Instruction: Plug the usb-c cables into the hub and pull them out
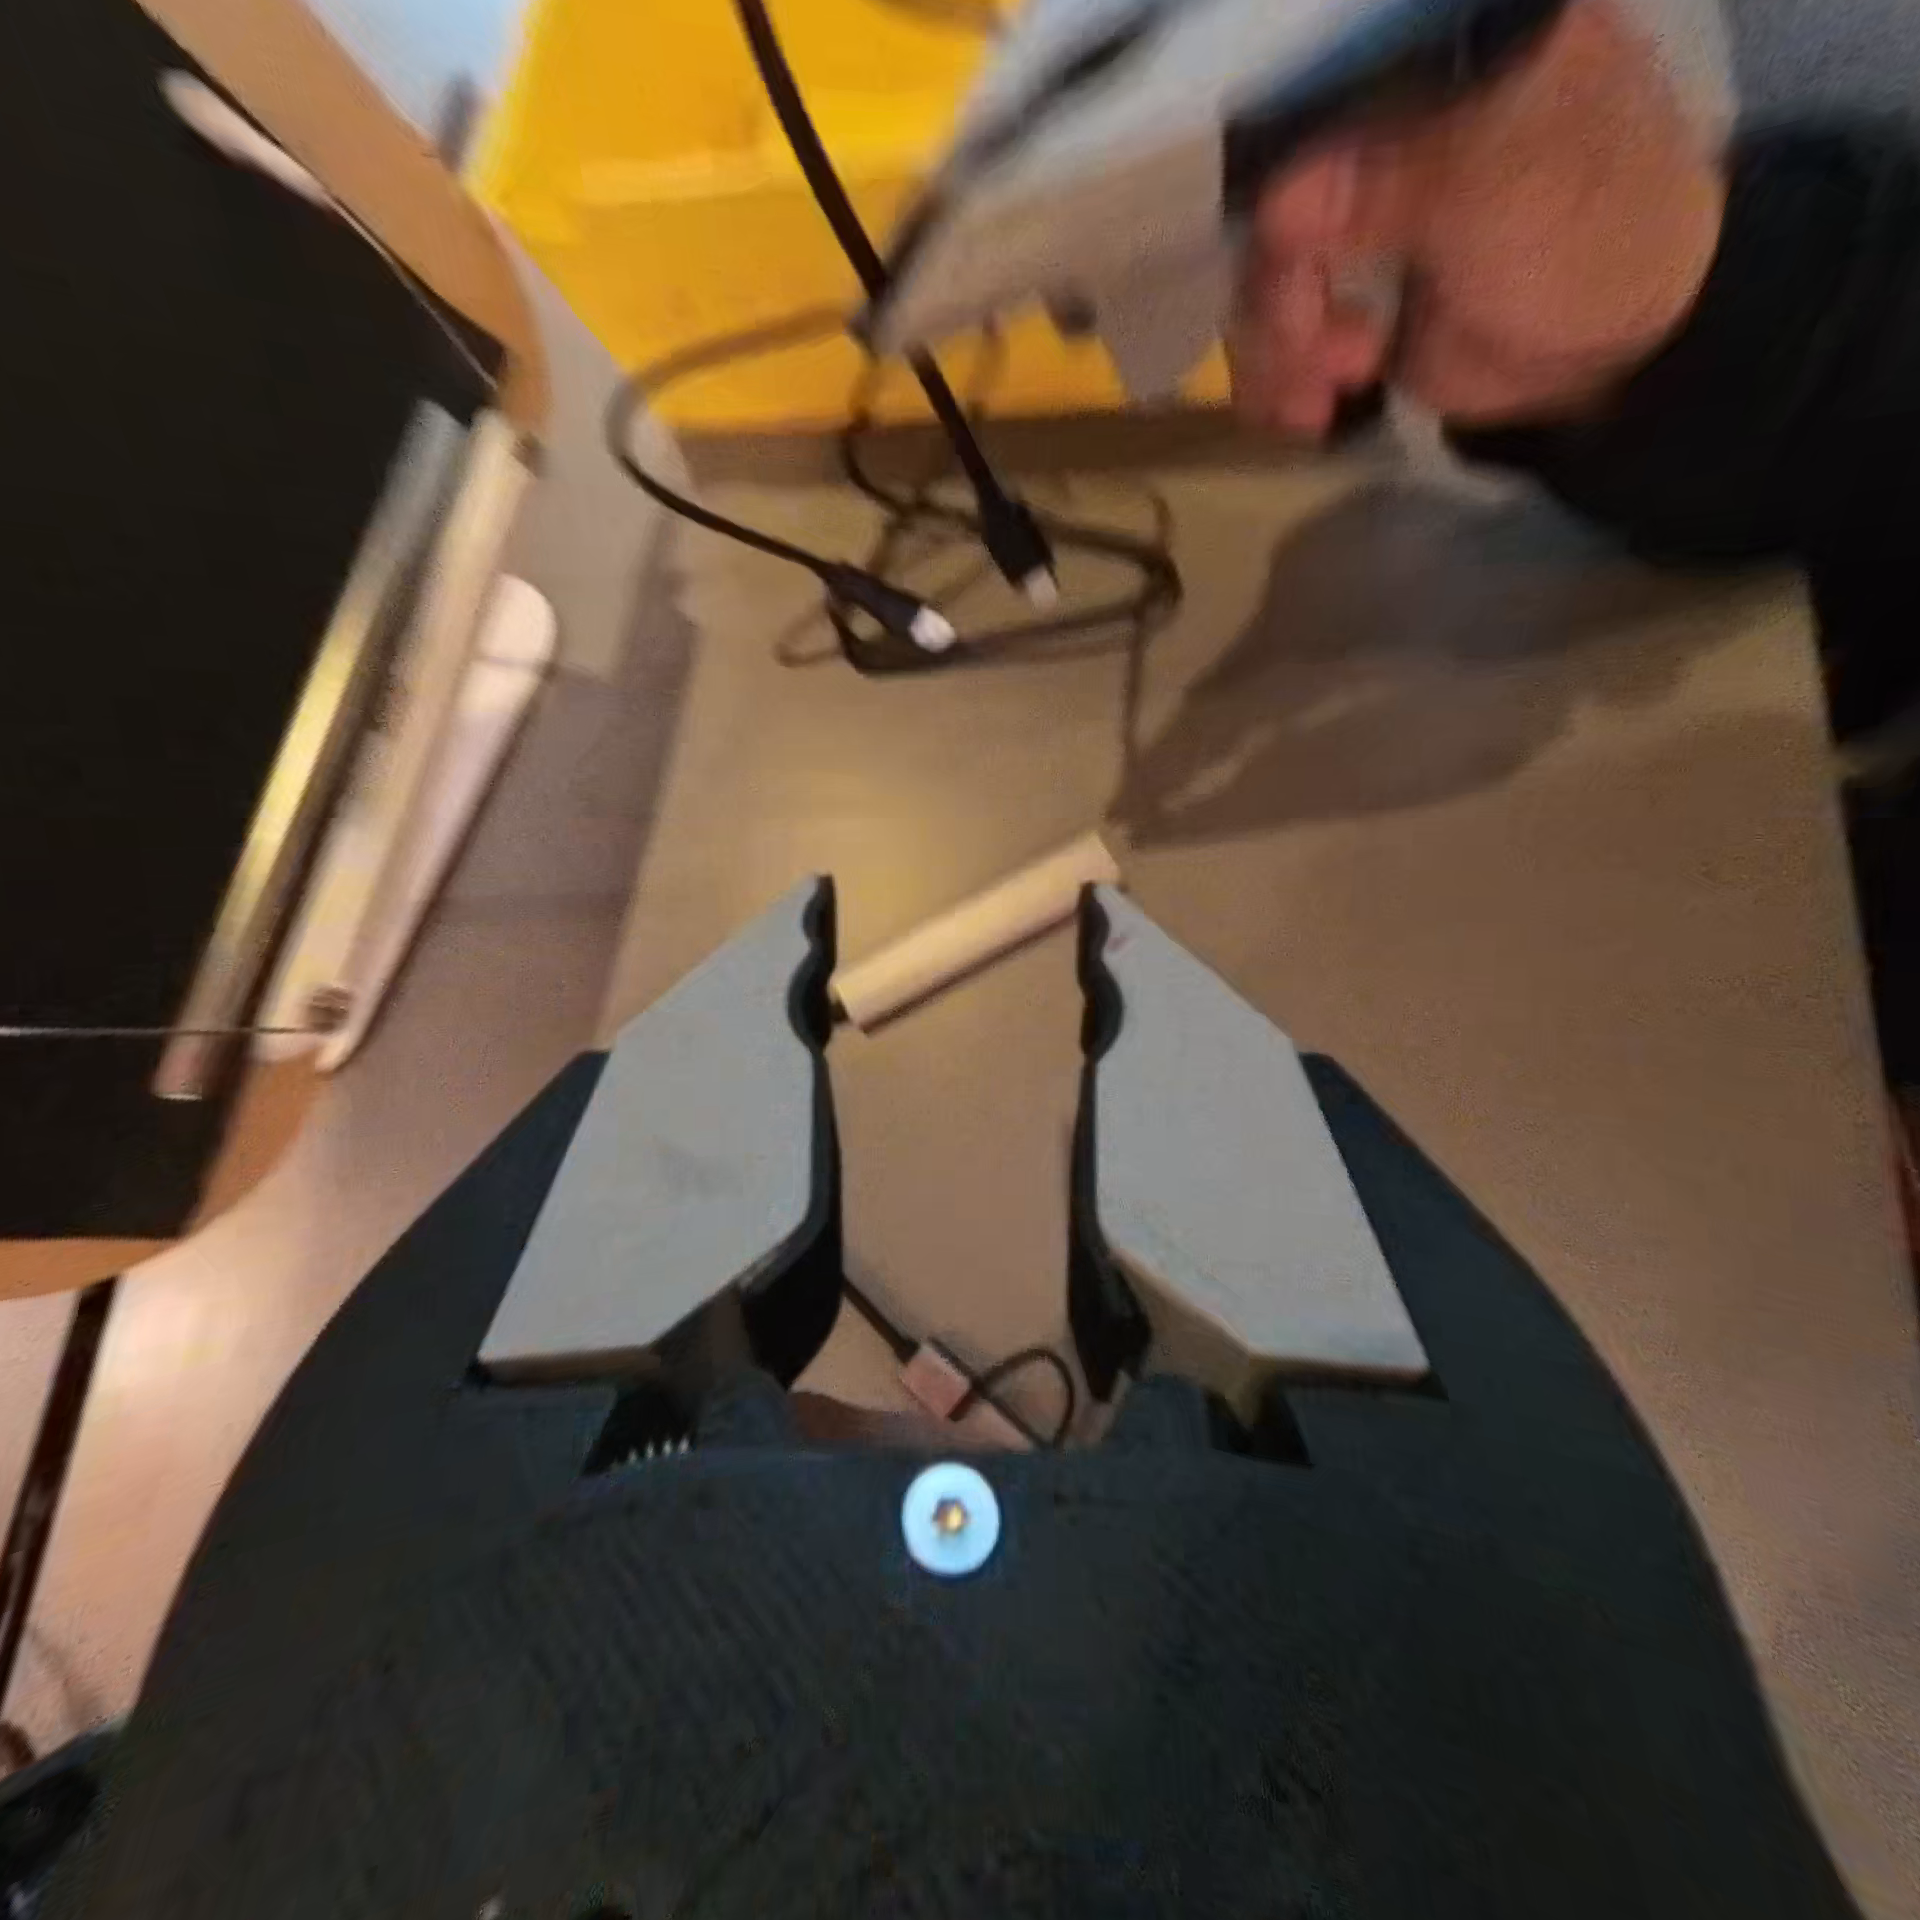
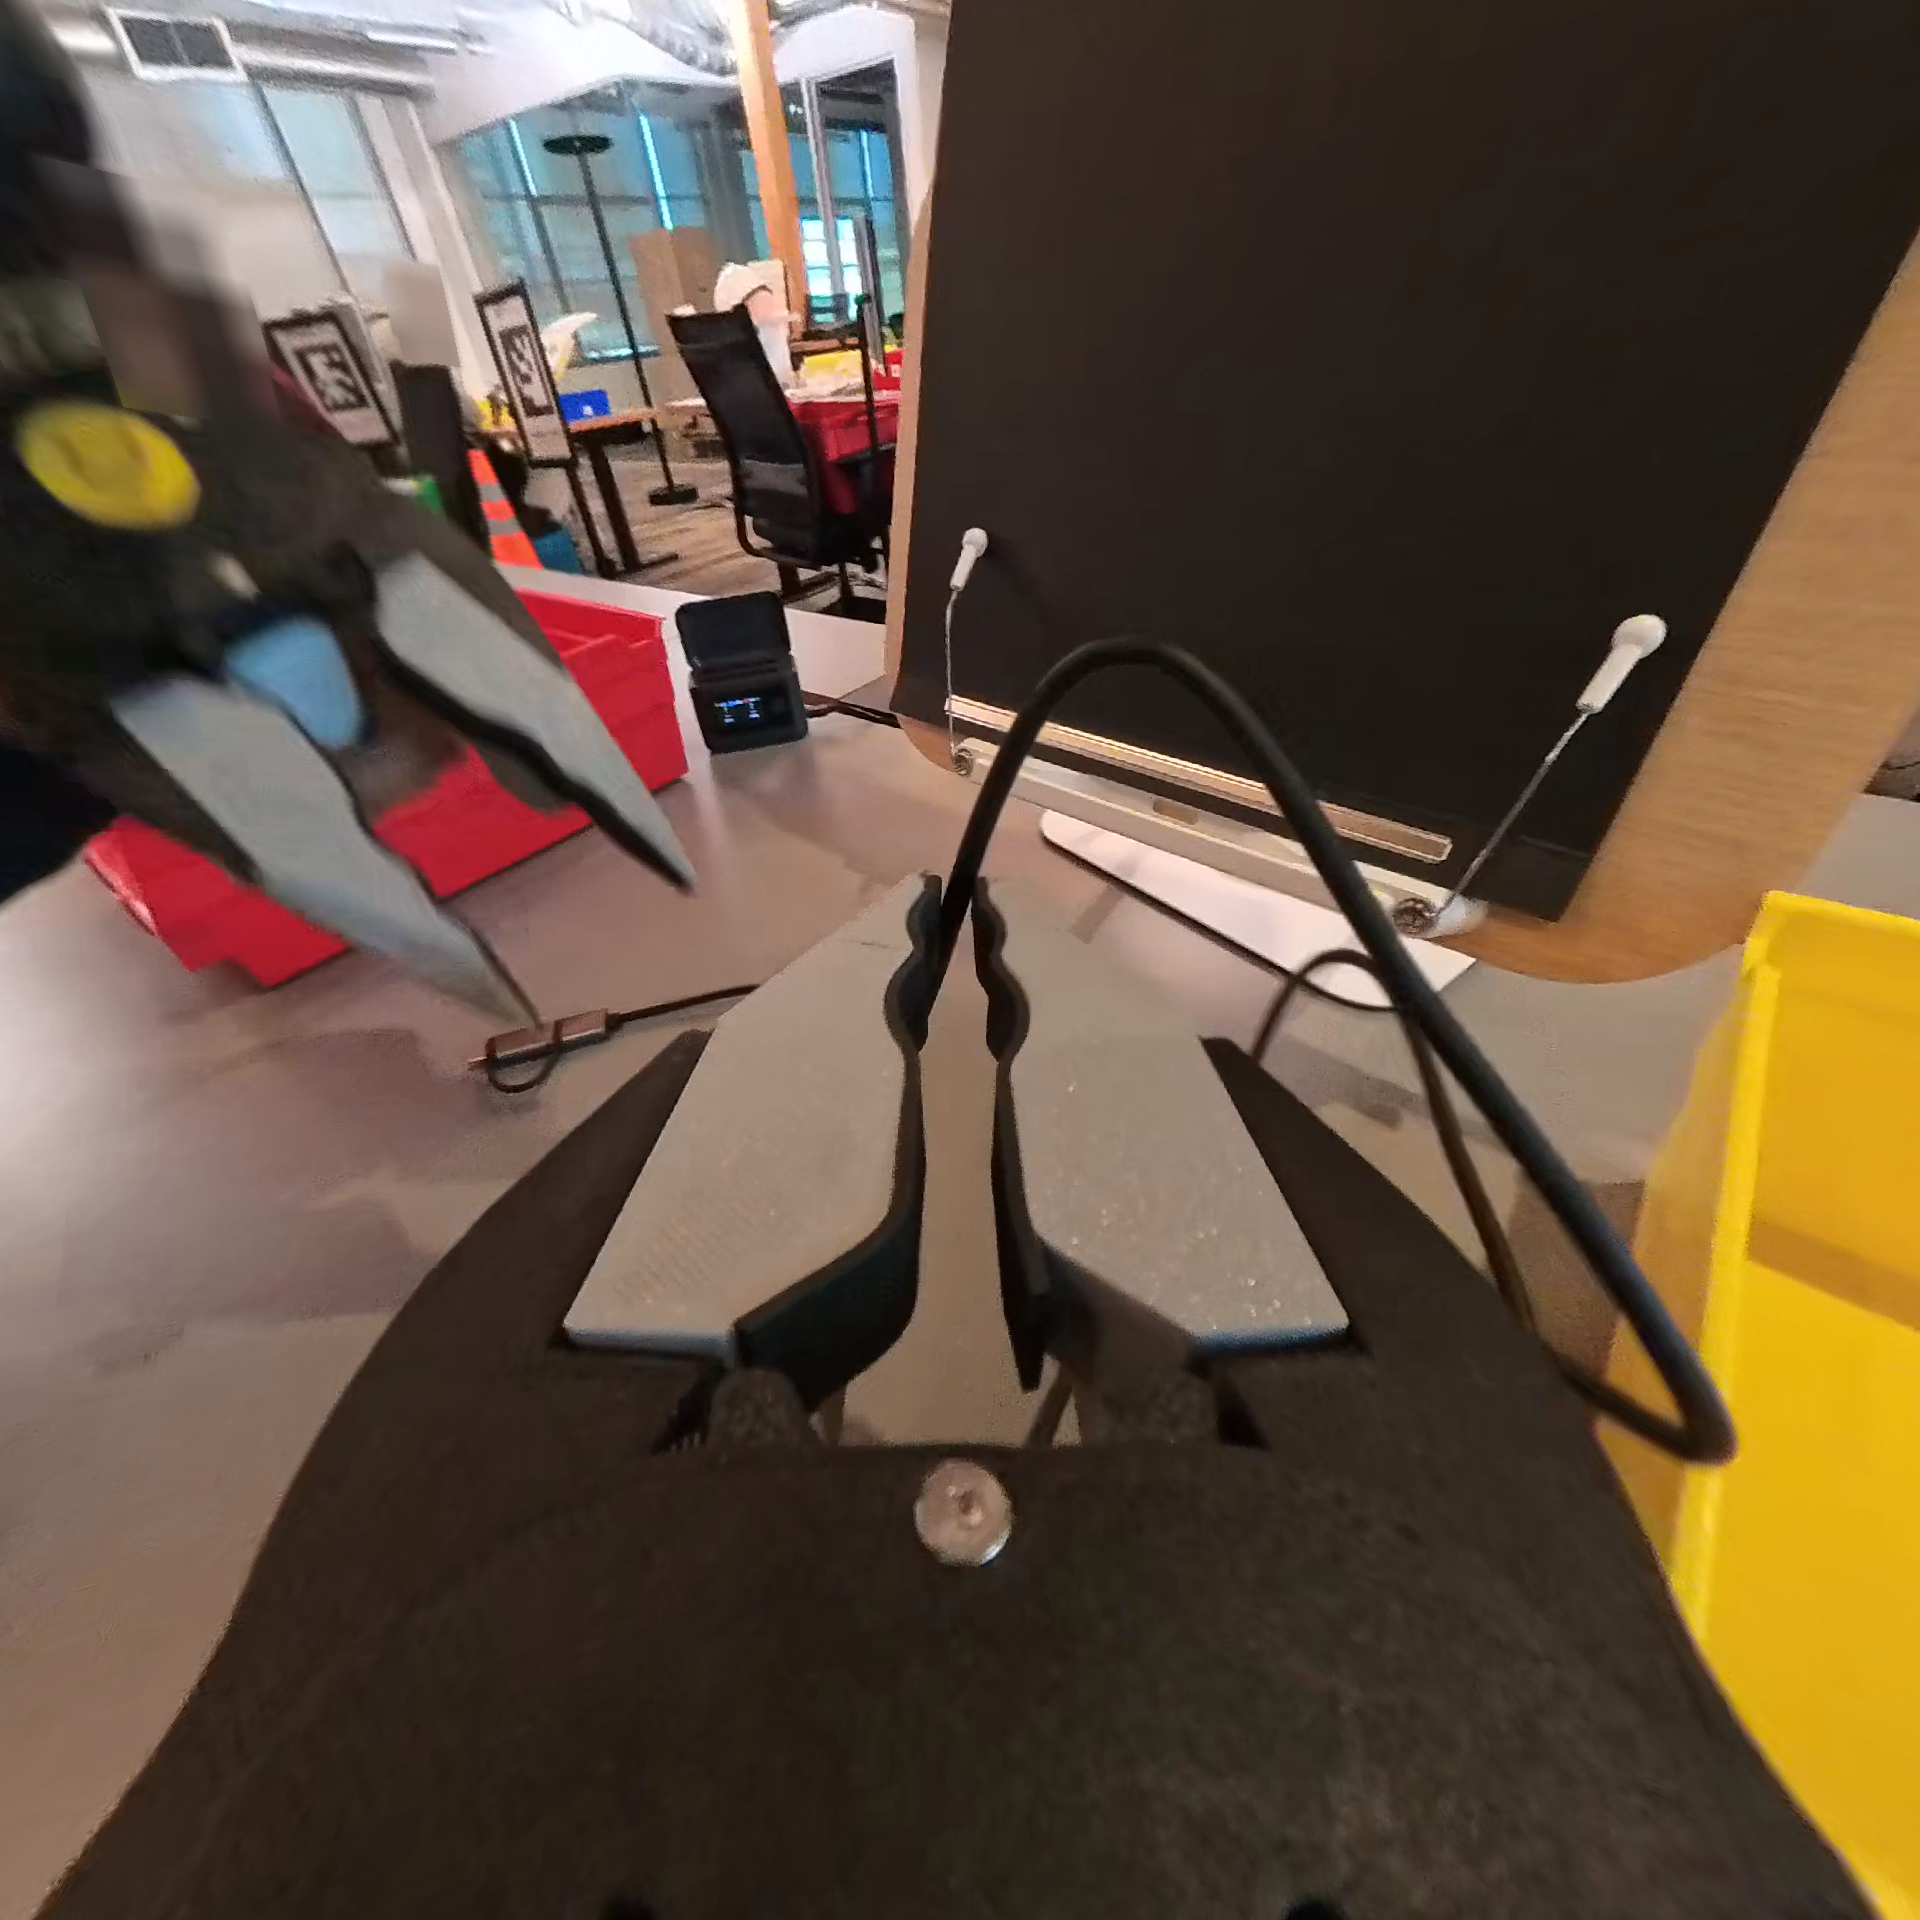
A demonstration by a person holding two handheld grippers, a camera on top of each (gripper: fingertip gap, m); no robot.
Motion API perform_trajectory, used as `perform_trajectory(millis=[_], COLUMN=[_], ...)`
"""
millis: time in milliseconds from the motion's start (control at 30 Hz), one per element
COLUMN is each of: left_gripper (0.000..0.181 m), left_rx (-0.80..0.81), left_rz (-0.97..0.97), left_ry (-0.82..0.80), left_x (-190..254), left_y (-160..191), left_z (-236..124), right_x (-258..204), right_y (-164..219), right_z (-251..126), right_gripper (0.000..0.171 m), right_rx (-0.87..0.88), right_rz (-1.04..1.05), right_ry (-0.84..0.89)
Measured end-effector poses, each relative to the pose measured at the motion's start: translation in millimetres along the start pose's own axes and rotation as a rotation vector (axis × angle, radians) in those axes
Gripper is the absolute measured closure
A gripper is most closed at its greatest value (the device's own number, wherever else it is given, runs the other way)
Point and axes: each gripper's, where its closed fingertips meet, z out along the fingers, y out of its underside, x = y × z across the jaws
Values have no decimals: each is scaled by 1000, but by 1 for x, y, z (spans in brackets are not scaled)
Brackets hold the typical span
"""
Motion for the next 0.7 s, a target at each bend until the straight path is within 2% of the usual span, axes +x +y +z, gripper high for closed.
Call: perform_trajectory(millis=[33,100,167,233,333,400,467,533,700], left_gripper=[129,131,135,141,139,134,136,152,157], left_rx=[-97,-225,-278,-277,-331,-416,-427,-410,-394], left_rz=[32,112,198,266,319,302,251,267,363], left_ry=[25,52,79,96,180,286,357,367,383], left_x=[6,12,14,10,11,17,17,9,8], left_y=[22,53,66,63,64,76,76,75,74], left_z=[17,48,69,83,95,98,100,103,104], right_x=[-1,0,2,3,5,7,8,7,0], right_y=[1,2,3,4,5,6,6,6,8], right_z=[0,1,1,1,0,0,1,1,3], right_gripper=[169,169,168,168,169,169,169,169,169], right_rx=[-1,-8,-9,-11,-8,-13,-14,-11,-21], right_rz=[7,11,18,36,72,96,112,126,161], right_ry=[-7,-7,-5,-13,-30,-32,-40,-53,-103])
